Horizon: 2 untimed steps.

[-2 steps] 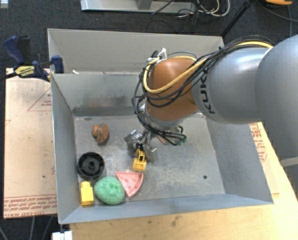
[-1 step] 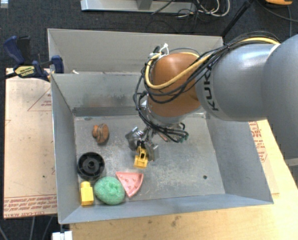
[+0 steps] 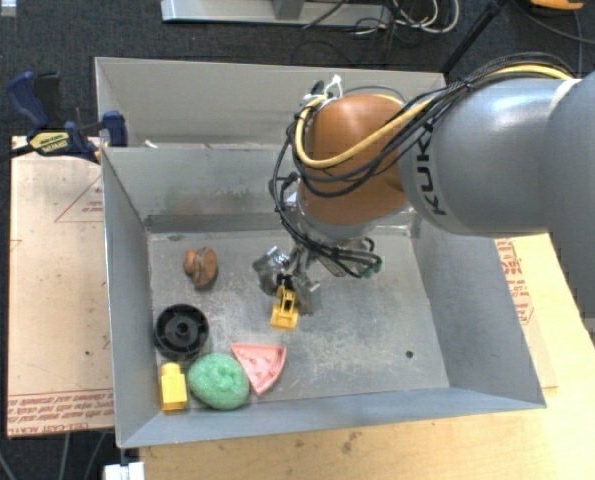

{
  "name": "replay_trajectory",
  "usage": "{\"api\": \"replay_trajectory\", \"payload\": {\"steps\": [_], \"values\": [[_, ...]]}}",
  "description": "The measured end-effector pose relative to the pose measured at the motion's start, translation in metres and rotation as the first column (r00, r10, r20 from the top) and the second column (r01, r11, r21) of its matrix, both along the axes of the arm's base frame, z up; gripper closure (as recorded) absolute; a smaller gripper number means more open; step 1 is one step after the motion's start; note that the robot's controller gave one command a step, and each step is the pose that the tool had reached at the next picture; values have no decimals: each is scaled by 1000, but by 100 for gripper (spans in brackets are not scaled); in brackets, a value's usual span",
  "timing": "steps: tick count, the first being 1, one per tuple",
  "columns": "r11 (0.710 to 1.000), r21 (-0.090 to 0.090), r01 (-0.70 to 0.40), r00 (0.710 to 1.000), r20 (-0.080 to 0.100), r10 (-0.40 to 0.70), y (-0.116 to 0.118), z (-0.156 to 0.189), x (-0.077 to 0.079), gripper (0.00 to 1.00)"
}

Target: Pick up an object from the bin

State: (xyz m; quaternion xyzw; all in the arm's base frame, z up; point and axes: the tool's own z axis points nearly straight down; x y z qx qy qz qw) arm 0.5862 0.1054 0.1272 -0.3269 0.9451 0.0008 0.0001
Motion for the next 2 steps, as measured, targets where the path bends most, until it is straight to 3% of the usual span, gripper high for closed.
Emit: {"api": "replay_trajectory", "payload": {"steps": [2], "values": [[1000,1,1,1000,7,-1,1,22,2,100]]}}
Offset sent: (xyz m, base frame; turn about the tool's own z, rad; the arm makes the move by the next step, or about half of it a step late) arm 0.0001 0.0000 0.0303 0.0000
